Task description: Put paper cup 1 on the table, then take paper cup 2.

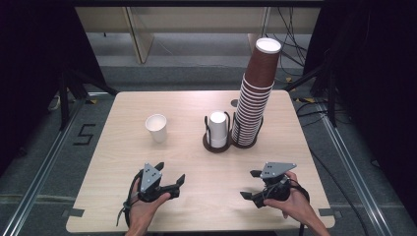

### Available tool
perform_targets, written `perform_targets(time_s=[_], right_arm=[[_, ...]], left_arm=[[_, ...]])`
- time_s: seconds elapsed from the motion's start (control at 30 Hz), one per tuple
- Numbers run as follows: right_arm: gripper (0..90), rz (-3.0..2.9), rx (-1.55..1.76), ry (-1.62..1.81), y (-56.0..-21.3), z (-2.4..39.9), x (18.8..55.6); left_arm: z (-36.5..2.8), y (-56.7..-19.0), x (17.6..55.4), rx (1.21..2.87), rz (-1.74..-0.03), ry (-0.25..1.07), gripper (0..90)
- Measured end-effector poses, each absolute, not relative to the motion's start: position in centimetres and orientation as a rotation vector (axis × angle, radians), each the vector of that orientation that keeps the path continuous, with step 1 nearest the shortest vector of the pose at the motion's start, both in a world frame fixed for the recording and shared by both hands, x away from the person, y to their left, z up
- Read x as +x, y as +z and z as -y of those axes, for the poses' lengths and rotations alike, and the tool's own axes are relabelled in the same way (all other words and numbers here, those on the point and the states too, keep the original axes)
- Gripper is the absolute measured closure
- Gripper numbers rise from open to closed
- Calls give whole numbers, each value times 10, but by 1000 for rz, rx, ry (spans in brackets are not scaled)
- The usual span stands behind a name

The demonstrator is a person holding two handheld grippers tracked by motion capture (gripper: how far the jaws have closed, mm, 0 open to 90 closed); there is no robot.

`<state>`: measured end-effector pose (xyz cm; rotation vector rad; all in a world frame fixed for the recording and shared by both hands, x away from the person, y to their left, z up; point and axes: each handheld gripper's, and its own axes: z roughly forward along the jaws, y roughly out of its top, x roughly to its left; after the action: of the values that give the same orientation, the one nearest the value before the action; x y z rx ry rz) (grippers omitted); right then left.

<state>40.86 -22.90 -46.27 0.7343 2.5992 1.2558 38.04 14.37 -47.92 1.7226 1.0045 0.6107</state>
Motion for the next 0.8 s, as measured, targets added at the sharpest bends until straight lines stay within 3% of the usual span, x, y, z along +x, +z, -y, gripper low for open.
perform_targets(time_s=[0.53,0.8], right_arm=[[177,-2534,781,1265,-456,235,411],[175,-2437,852,1282,-434,244,423]], left_arm=[[-131,-492,351,1805,-930,549,148],[-130,-495,350,1805,-919,543,148]])
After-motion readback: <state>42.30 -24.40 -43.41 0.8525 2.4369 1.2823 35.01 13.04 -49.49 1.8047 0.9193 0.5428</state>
